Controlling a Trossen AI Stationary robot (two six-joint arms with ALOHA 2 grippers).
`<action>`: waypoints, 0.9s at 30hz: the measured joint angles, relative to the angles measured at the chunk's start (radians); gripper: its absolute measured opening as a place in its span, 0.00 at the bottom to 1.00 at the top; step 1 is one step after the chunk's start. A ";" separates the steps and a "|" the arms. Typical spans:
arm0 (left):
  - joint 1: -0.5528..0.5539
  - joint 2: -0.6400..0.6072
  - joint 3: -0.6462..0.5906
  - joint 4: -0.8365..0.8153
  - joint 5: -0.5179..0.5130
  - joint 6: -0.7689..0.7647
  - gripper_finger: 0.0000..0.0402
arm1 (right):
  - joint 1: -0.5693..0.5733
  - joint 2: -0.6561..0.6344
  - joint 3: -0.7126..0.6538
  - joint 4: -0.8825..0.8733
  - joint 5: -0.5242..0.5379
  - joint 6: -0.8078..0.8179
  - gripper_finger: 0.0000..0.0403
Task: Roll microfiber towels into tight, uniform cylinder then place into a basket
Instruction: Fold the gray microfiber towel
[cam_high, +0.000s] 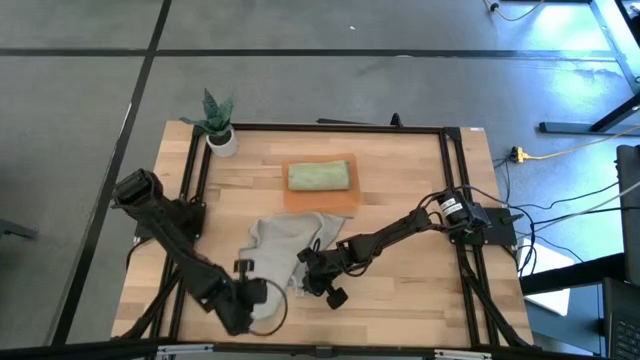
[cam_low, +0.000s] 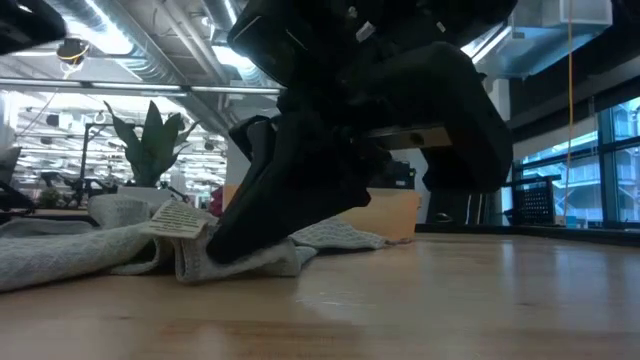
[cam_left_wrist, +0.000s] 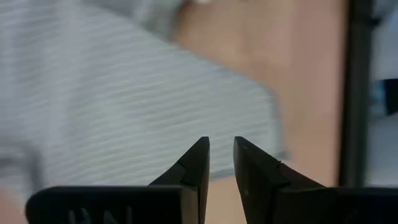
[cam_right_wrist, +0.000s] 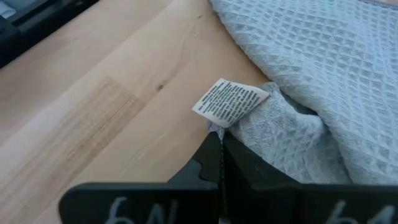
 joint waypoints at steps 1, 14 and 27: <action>-0.018 0.000 -0.006 0.029 -0.001 0.000 0.16 | -0.002 0.000 0.000 0.000 0.000 0.002 0.01; -0.131 0.001 -0.151 0.369 -0.002 -0.027 0.16 | -0.009 0.000 0.000 0.001 -0.001 0.007 0.02; -0.126 0.080 -0.207 0.505 0.048 0.011 0.16 | -0.019 0.000 0.000 0.000 -0.001 0.031 0.02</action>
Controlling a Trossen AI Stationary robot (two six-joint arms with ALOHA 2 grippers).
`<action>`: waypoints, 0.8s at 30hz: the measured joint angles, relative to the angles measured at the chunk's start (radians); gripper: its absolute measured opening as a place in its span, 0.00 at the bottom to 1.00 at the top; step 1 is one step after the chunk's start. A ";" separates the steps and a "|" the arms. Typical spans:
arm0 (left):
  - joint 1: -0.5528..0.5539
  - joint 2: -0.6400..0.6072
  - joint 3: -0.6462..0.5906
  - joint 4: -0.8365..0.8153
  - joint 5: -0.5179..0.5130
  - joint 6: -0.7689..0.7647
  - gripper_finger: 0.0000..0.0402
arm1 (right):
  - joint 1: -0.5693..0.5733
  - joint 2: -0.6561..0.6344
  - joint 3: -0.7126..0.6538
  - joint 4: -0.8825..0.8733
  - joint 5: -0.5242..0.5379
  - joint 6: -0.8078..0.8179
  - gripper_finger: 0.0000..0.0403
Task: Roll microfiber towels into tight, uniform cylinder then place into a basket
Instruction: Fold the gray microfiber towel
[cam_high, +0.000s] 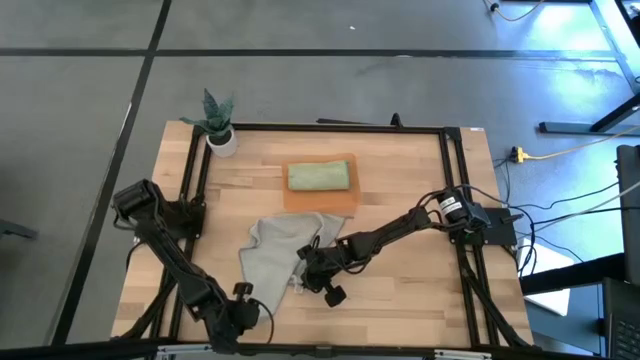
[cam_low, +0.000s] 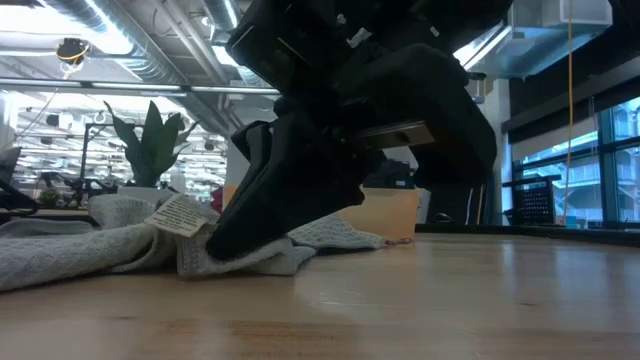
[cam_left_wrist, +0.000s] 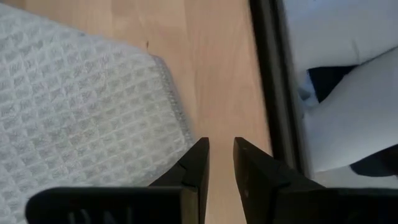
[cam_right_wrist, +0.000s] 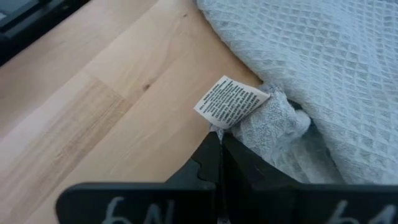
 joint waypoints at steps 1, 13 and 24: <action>0.000 0.005 0.000 -0.003 0.000 0.004 0.16 | 0.000 0.000 0.000 0.000 0.000 0.000 0.02; 0.000 0.056 0.003 -0.009 -0.002 0.020 0.16 | 0.000 0.000 0.000 -0.001 0.000 0.001 0.03; 0.001 0.053 0.006 -0.122 -0.020 -0.112 0.16 | 0.000 0.000 0.000 -0.001 0.000 0.001 0.03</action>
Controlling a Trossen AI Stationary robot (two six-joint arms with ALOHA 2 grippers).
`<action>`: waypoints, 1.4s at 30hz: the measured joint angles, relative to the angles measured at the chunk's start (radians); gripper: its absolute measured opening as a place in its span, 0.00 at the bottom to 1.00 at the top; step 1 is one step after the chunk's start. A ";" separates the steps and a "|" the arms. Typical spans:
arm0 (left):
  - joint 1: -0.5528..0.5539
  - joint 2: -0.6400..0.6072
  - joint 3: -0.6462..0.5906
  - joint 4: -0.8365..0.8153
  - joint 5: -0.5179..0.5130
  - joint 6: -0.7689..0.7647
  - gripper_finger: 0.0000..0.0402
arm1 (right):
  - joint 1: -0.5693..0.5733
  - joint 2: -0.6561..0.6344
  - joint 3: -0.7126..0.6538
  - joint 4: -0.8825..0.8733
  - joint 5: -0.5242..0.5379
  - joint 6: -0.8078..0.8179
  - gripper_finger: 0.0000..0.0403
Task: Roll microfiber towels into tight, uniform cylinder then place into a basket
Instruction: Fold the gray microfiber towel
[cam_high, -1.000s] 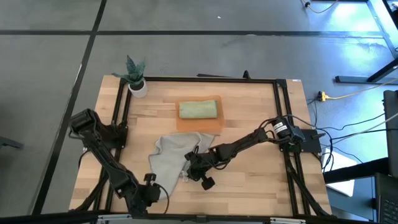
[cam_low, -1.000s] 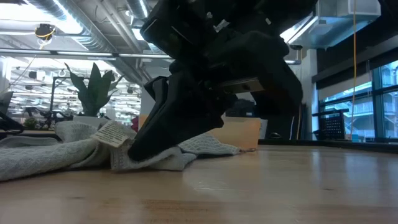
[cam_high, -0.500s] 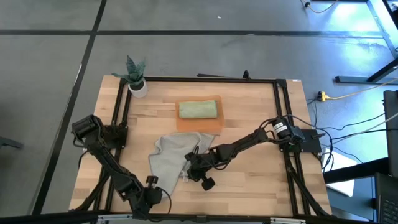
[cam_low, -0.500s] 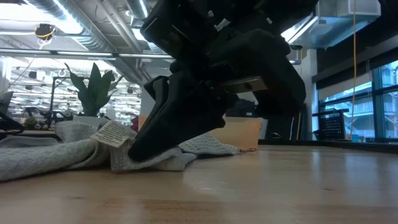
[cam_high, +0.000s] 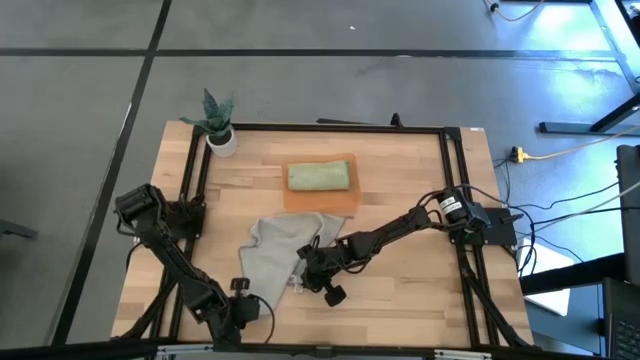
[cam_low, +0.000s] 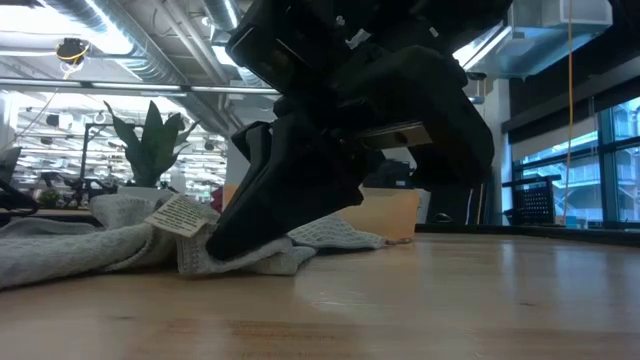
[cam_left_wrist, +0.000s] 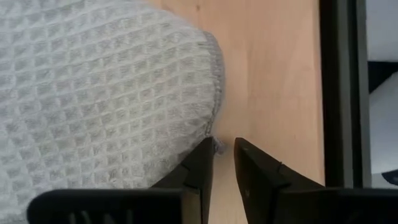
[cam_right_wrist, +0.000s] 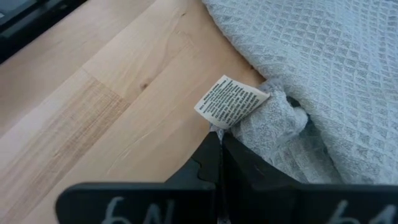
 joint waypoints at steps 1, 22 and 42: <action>0.000 0.000 0.000 -0.003 -0.004 -0.002 0.16 | 0.000 0.000 0.000 0.000 0.000 0.000 0.03; 0.012 -0.030 0.000 -0.051 0.003 -0.025 0.00 | 0.000 0.000 0.000 -0.008 0.000 0.000 0.03; 0.013 -0.053 0.273 -0.619 -0.019 -0.032 0.00 | 0.002 -0.123 0.000 -0.190 0.075 -0.025 0.03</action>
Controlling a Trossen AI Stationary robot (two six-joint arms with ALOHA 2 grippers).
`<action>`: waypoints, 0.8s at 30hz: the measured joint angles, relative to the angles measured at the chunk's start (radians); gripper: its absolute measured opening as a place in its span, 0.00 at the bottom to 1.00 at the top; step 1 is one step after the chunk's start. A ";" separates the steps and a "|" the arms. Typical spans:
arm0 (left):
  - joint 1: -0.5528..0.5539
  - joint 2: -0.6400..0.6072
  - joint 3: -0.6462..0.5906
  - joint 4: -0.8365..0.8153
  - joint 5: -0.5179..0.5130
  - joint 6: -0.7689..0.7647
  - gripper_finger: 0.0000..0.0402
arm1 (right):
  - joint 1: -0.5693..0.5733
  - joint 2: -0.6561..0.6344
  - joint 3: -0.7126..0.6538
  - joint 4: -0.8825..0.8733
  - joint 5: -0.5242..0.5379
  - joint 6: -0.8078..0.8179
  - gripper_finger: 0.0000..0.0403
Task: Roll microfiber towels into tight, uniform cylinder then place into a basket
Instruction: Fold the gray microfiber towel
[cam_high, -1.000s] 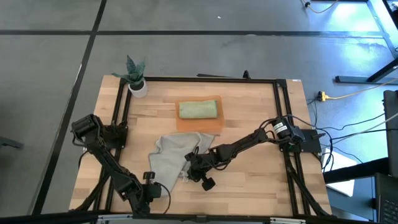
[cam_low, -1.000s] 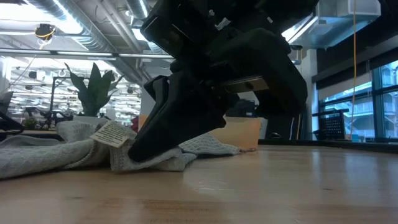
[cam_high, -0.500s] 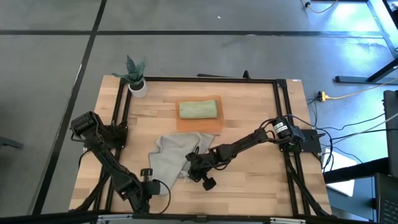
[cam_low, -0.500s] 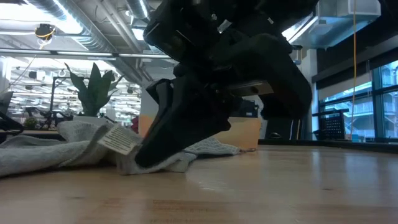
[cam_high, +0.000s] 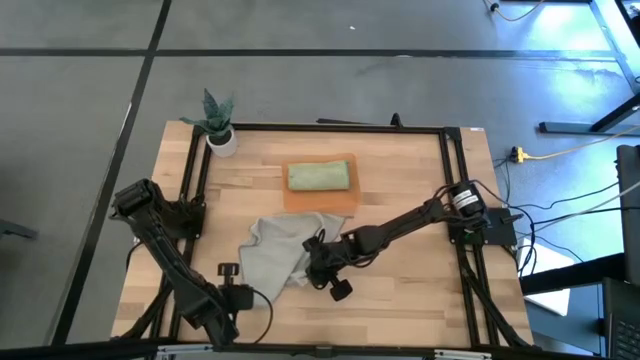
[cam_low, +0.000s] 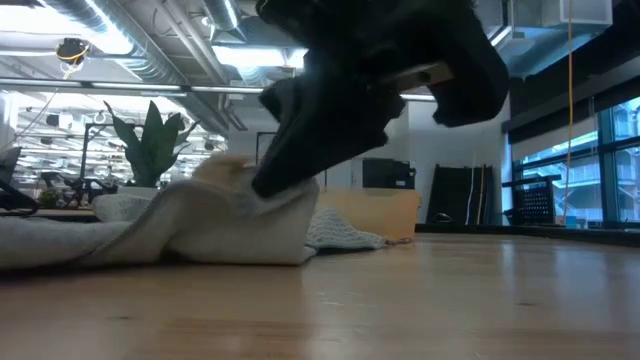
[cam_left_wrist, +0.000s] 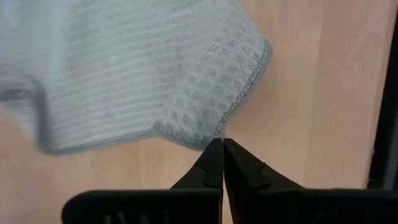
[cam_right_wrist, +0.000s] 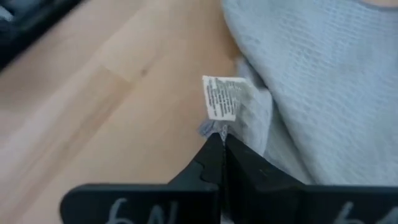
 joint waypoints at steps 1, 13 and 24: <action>0.000 -0.001 0.021 -0.039 -0.007 -0.001 0.00 | 0.000 -0.011 0.000 -0.020 0.023 -0.001 0.03; 0.000 -0.002 0.210 -0.535 -0.107 -0.208 0.00 | 0.042 -0.197 -0.001 -0.274 0.421 -0.008 0.03; 0.041 -0.007 0.217 -0.565 -0.346 -0.286 0.00 | 0.079 -0.354 0.000 -0.376 0.754 -0.015 0.03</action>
